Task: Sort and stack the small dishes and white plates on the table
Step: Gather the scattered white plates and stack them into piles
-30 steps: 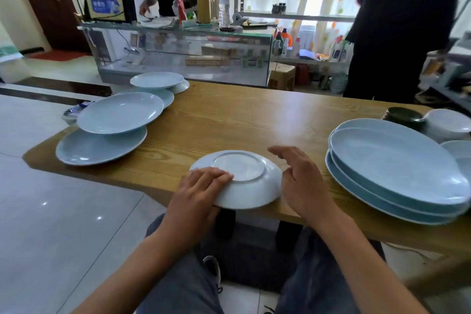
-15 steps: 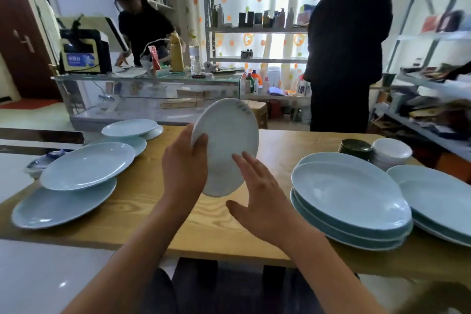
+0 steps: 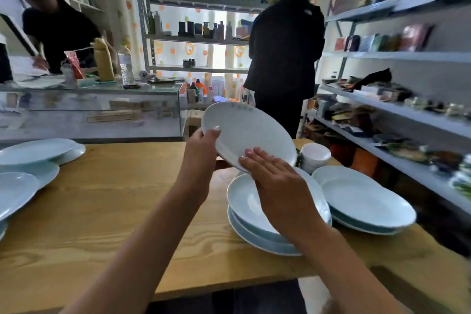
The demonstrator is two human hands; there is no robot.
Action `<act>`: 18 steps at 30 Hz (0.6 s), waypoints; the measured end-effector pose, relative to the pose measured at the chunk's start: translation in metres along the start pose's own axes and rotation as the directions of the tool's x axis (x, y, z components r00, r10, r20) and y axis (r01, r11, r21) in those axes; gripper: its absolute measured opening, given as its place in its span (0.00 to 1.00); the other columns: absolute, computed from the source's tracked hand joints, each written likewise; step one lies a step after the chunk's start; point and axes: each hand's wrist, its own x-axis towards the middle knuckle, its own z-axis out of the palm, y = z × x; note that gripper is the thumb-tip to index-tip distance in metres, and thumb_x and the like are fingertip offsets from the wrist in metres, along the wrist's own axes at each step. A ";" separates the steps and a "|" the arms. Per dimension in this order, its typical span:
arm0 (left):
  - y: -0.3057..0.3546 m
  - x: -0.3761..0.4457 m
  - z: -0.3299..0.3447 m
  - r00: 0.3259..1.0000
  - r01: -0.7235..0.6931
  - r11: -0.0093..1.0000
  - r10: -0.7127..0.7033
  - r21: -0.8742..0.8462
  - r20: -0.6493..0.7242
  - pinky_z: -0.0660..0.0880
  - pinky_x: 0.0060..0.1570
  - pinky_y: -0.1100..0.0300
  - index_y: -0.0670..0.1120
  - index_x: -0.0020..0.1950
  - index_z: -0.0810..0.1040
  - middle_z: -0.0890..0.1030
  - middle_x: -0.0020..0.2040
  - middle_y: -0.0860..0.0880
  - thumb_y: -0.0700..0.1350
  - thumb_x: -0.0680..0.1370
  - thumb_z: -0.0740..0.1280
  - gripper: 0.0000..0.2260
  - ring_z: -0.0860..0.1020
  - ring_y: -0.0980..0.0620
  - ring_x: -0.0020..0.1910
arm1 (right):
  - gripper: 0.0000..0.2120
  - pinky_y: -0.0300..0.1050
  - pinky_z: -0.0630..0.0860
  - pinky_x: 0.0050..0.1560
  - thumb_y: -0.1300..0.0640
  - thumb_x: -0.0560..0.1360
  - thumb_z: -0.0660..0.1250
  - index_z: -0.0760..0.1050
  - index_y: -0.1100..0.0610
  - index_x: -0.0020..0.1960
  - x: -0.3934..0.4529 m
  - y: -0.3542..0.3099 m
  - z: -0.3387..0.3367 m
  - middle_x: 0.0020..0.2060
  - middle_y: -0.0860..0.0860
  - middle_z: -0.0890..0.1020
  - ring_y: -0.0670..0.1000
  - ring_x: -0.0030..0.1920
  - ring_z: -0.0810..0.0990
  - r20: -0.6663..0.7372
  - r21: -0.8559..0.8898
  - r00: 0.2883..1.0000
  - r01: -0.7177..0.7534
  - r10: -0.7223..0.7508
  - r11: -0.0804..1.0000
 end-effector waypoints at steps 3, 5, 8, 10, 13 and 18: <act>-0.019 0.001 0.040 0.973 -0.051 0.992 0.023 0.117 0.229 0.78 0.42 0.68 0.52 0.67 0.65 0.75 0.54 0.53 0.54 0.84 0.52 0.14 0.77 0.55 0.51 | 0.19 0.50 0.75 0.59 0.64 0.73 0.71 0.78 0.55 0.63 -0.015 0.031 -0.024 0.61 0.50 0.80 0.50 0.62 0.78 0.026 -0.057 0.993 -0.109 0.111 0.992; -0.034 0.002 0.061 0.942 -0.165 0.946 0.068 0.280 0.328 0.72 0.43 0.78 0.51 0.74 0.59 0.71 0.61 0.57 0.56 0.84 0.49 0.21 0.73 0.60 0.55 | 0.18 0.51 0.76 0.58 0.62 0.74 0.71 0.78 0.54 0.63 -0.026 0.052 -0.039 0.60 0.50 0.80 0.50 0.60 0.79 0.049 -0.103 0.983 -0.169 0.174 0.980; -0.054 0.004 0.083 0.914 -0.305 0.820 0.109 0.483 0.392 0.57 0.66 0.64 0.51 0.79 0.52 0.58 0.78 0.52 0.58 0.83 0.48 0.26 0.58 0.53 0.75 | 0.17 0.55 0.76 0.56 0.56 0.76 0.67 0.78 0.55 0.63 -0.045 0.083 -0.057 0.59 0.51 0.81 0.52 0.57 0.81 0.093 -0.166 0.957 -0.257 0.275 0.952; -0.062 0.003 0.090 0.884 -0.366 0.763 0.104 0.534 0.457 0.51 0.67 0.63 0.51 0.79 0.52 0.53 0.79 0.52 0.57 0.83 0.49 0.25 0.52 0.54 0.77 | 0.17 0.55 0.78 0.54 0.54 0.77 0.64 0.76 0.54 0.65 -0.056 0.102 -0.065 0.58 0.52 0.82 0.54 0.54 0.83 0.139 -0.204 0.916 -0.346 0.377 0.916; -0.070 0.003 0.098 0.820 -0.492 0.634 0.109 0.596 0.561 0.45 0.68 0.65 0.50 0.79 0.51 0.50 0.79 0.54 0.56 0.83 0.49 0.25 0.46 0.57 0.77 | 0.17 0.50 0.79 0.50 0.59 0.80 0.62 0.74 0.54 0.68 -0.067 0.132 -0.063 0.56 0.54 0.83 0.56 0.50 0.83 0.213 -0.260 0.827 -0.465 0.520 0.846; -0.085 0.010 0.102 0.727 -0.673 0.344 0.144 0.655 0.671 0.38 0.69 0.62 0.50 0.79 0.50 0.48 0.79 0.53 0.54 0.84 0.48 0.25 0.40 0.57 0.76 | 0.18 0.50 0.75 0.58 0.60 0.81 0.57 0.71 0.53 0.70 -0.067 0.154 -0.044 0.59 0.54 0.81 0.56 0.56 0.79 0.310 -0.335 0.690 -0.564 0.654 0.755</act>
